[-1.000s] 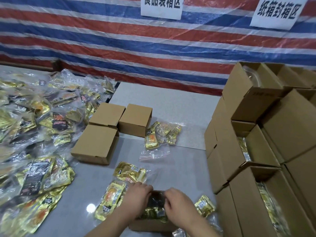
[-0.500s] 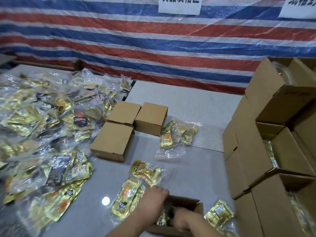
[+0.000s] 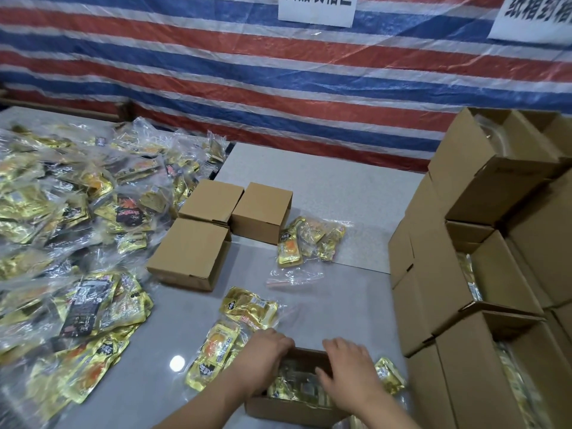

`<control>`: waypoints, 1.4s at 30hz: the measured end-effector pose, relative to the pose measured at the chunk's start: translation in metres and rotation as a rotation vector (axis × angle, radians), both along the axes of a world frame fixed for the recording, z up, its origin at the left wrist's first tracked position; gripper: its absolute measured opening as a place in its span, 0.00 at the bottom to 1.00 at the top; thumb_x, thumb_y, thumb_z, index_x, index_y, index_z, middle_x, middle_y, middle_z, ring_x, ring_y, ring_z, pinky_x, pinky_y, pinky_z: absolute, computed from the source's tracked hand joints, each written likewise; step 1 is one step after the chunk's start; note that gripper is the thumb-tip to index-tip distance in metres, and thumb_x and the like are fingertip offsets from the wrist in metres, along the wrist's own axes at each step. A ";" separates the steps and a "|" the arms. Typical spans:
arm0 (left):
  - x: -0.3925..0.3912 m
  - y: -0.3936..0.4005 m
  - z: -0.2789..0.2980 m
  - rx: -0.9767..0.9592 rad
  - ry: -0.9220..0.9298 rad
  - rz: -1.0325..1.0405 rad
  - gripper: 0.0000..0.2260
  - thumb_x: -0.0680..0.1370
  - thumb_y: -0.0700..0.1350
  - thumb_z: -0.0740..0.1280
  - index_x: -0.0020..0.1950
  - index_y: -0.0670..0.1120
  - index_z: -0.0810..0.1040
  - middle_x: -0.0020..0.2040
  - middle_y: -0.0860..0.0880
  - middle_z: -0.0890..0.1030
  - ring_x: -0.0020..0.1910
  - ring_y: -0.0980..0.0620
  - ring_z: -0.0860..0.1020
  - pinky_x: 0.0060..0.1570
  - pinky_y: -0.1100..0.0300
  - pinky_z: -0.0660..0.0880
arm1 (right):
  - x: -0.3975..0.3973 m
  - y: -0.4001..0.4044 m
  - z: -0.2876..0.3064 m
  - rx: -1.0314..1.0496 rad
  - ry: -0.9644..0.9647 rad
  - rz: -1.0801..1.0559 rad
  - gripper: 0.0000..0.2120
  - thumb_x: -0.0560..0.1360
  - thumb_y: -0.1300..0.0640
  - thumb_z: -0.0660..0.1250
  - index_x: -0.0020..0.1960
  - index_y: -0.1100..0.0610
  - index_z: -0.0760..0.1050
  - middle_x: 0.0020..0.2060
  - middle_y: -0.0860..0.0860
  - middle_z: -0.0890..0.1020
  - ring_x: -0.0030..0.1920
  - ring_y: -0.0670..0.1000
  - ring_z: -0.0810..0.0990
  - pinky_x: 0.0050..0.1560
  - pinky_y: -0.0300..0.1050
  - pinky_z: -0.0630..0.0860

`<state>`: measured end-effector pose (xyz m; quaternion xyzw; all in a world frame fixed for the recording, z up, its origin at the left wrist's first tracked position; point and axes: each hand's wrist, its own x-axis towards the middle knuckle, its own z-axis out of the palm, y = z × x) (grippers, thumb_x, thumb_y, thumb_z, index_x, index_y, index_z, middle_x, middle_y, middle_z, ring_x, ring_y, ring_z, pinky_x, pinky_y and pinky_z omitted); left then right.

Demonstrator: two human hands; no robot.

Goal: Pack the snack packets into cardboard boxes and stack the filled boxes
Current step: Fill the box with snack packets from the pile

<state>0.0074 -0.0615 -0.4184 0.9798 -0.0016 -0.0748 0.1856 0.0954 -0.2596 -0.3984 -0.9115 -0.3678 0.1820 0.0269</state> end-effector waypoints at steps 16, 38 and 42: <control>-0.061 0.061 -0.082 -0.082 0.473 0.795 0.51 0.69 0.69 0.68 0.81 0.47 0.46 0.75 0.46 0.62 0.74 0.44 0.64 0.66 0.46 0.69 | -0.003 -0.019 0.002 0.118 0.028 -0.239 0.22 0.83 0.42 0.51 0.71 0.50 0.69 0.65 0.48 0.76 0.64 0.50 0.75 0.65 0.46 0.68; -0.054 0.097 0.087 -0.929 -0.178 1.036 0.26 0.71 0.58 0.74 0.63 0.47 0.75 0.54 0.47 0.83 0.51 0.50 0.82 0.50 0.53 0.78 | -0.009 0.049 0.097 0.750 0.355 -0.437 0.03 0.81 0.49 0.64 0.50 0.41 0.74 0.49 0.38 0.80 0.54 0.36 0.76 0.55 0.28 0.71; -0.012 0.057 0.175 -0.985 -0.312 0.850 0.41 0.67 0.67 0.69 0.76 0.55 0.64 0.60 0.50 0.79 0.57 0.52 0.79 0.54 0.55 0.74 | -0.008 0.091 0.147 0.979 0.925 -0.425 0.23 0.72 0.34 0.63 0.65 0.38 0.69 0.62 0.39 0.77 0.63 0.40 0.75 0.67 0.47 0.73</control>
